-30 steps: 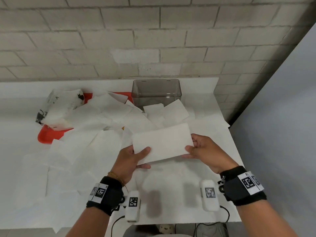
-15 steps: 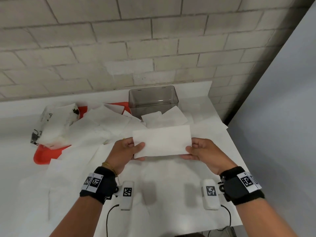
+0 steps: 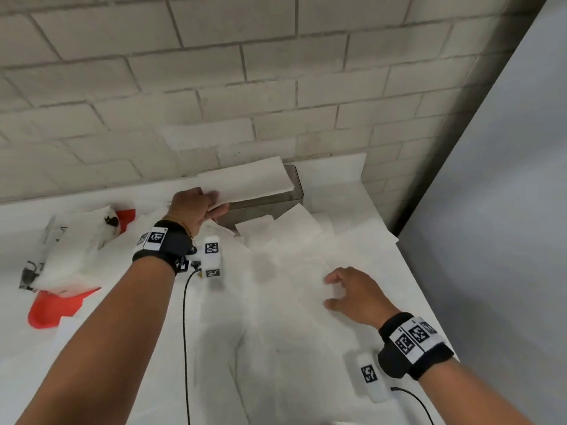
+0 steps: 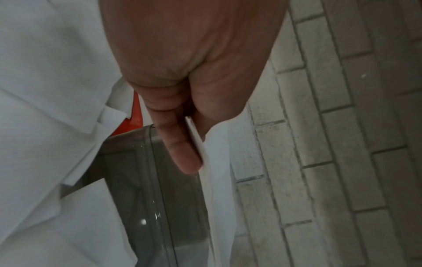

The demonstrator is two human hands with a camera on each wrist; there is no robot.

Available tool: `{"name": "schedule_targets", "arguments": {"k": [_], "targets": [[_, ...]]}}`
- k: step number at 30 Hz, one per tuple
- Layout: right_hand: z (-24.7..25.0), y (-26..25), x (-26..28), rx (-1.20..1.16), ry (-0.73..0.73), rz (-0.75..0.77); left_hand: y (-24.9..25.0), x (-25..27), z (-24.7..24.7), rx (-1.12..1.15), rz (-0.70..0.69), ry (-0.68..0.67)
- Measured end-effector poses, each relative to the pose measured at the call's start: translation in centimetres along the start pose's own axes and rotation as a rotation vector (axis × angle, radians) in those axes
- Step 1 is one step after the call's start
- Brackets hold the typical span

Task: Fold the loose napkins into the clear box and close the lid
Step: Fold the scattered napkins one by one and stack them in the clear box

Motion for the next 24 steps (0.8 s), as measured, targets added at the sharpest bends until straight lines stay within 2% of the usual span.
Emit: {"name": "schedule_targets", "arguments": {"k": [4,8,12,14,15,16,17,18,19,21,22,24], "targets": [[-0.6,-0.1,-0.2,0.128,0.003,0.093,-0.4,-3.1,-2.9,-0.065,0.064,0.009],[-0.9,0.3,-0.3,0.113,-0.004,0.103,-1.5,-4.1,-5.4,-0.189,0.154,-0.031],[-0.9,0.6,-0.4,0.102,0.007,0.127,-2.5,-5.6,-6.4,-0.215,0.2,0.018],[-0.9,0.7,-0.4,0.098,0.012,0.138,-2.1,-5.2,-7.0,-0.363,0.165,-0.02],[-1.0,0.7,-0.4,0.098,0.012,0.144,-1.8,-5.2,-7.0,-0.617,0.052,-0.036],[-1.0,0.7,-0.4,0.098,0.014,0.15,-1.4,-5.9,-7.4,-0.933,-0.155,-0.082],[-1.0,0.6,-0.5,0.097,0.016,0.154,-1.6,-5.9,-7.0,-0.958,-0.113,-0.064],[-1.0,0.6,-0.5,0.098,0.015,0.156,-2.2,-6.8,-6.5,-0.766,0.018,0.004],[-1.0,0.5,-0.5,0.102,0.011,0.158,-2.0,-7.7,-6.4,-0.633,0.016,0.045],[-1.1,0.3,-0.5,0.119,0.004,0.16,-1.4,-8.3,-6.0,-0.754,-0.08,0.137],[-1.1,0.2,-0.5,0.128,0.001,0.157,-0.9,-8.1,-6.1,-0.851,-0.144,0.148],[-1.0,-0.2,-0.4,0.152,-0.003,0.157,-0.1,-7.3,-6.1,-0.907,-0.229,0.175]]}}
Point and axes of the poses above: each hand's wrist, its own x-axis away from the middle knuckle, its own z-axis out of the back of the hand, y = z × x, the point moved 10 cm from there along -x, towards the middle knuckle, and after that the axes turned 12 degrees about y, right-handed, at the moved point
